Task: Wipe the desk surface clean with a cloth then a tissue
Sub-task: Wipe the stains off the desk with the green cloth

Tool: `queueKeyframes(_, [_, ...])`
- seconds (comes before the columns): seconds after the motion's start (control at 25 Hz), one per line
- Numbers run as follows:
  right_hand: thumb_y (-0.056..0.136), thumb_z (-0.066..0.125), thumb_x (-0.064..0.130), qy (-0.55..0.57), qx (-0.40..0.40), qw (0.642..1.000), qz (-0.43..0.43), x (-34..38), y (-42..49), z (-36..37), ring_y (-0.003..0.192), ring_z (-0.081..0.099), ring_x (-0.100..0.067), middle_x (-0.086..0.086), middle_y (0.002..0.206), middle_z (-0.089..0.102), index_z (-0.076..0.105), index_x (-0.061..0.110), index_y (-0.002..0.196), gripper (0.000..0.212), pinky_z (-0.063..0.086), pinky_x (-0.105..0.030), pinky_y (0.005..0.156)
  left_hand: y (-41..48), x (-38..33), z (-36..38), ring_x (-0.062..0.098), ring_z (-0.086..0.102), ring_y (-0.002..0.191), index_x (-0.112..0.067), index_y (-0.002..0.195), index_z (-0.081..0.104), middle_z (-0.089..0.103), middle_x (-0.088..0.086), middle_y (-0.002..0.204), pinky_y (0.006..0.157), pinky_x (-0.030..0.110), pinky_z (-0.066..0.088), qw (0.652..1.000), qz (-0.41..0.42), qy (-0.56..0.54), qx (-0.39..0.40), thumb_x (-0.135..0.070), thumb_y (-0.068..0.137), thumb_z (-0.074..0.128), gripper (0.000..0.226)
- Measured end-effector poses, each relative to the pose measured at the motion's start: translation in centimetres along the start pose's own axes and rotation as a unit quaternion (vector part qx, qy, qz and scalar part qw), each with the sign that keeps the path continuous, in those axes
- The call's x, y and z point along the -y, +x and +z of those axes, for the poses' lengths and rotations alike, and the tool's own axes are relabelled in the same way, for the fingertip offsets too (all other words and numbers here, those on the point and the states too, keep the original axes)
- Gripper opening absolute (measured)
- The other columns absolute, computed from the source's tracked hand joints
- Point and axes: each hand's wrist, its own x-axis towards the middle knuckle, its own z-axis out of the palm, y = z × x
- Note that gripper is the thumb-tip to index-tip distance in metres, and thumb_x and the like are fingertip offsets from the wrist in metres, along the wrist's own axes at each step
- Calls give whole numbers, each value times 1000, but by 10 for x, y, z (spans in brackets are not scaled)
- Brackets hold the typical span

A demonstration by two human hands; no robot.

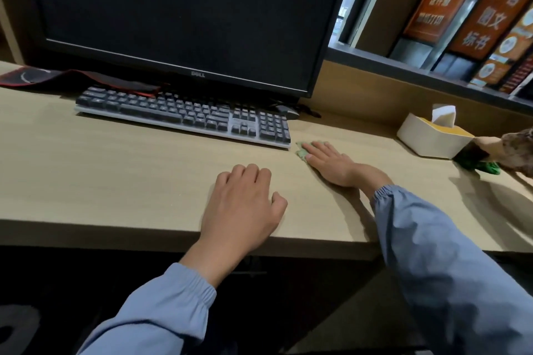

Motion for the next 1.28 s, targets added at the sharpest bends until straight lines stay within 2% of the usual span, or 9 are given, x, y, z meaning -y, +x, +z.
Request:
queueKeyframes(0.16, [103,11,58,-10,-1,998,57,-33,71,-23,156,-7,-22,5,170,-4,4,43,159,58,2,-57,122,0,-2,-4,18,49,107,-23,121,55,57,-6,116,99,41,43,1000,-3,6,20,-49,97,23,47])
queueKeyframes(0.32, [102,7,60,-23,21,996,85,-48,112,-41,156,-7,-27,0,170,-5,1,36,160,63,0,-54,124,3,-2,-5,17,47,111,-26,122,54,54,-9,118,102,42,40,999,-5,0,39,-53,96,22,50])
queueKeyframes(0.52, [103,12,61,-3,30,992,125,-43,125,-56,156,5,-27,-2,170,3,9,30,161,66,7,-55,122,2,-3,-4,16,45,110,-29,117,52,51,-12,115,101,41,39,999,-26,-13,43,-56,96,21,46])
queueKeyframes(0.64, [104,14,58,15,2,991,133,-42,125,-57,156,6,-26,-2,170,6,12,29,162,64,8,-54,122,6,-1,-2,14,44,110,-32,116,51,48,-15,114,101,40,38,999,-26,-18,37,-58,96,20,46])
queueKeyframes(0.76, [104,11,56,8,2,995,103,-37,108,-53,156,0,-26,2,170,2,9,31,162,62,5,-54,123,8,-1,-1,12,42,113,-33,115,48,46,-17,115,101,38,35,998,-25,-17,47,-60,95,17,45])
queueKeyframes(0.88, [88,-2,69,-6,-3,998,62,-46,82,-37,156,-4,-32,1,170,0,8,33,160,81,5,-60,122,8,0,-1,11,41,115,-34,116,48,45,-18,116,102,37,34,998,-32,-25,44,-61,93,16,47])
queueKeyframes(0.92, [88,-1,70,-9,0,998,61,-45,65,-32,155,-6,-31,1,170,-1,6,34,160,81,6,-61,121,7,0,-1,11,41,115,-34,116,49,46,-18,116,102,37,34,998,-31,-25,41,-61,93,17,47])
queueKeyframes(1.04, [104,9,57,9,-4,1000,28,-37,1,-15,155,-11,-20,8,169,-6,0,40,160,59,2,-57,122,5,-1,-1,12,43,116,-31,118,52,50,-15,119,102,38,35,999,-30,-21,34,-59,95,20,48])
queueKeyframes(1.28, [106,8,54,-2,-7,1000,-23,-32,-124,30,152,-20,-10,15,167,-13,-7,45,158,55,-6,-50,124,2,0,-2,15,44,121,-26,128,58,55,-10,129,104,39,34,999,-19,-34,20,-49,101,32,44])
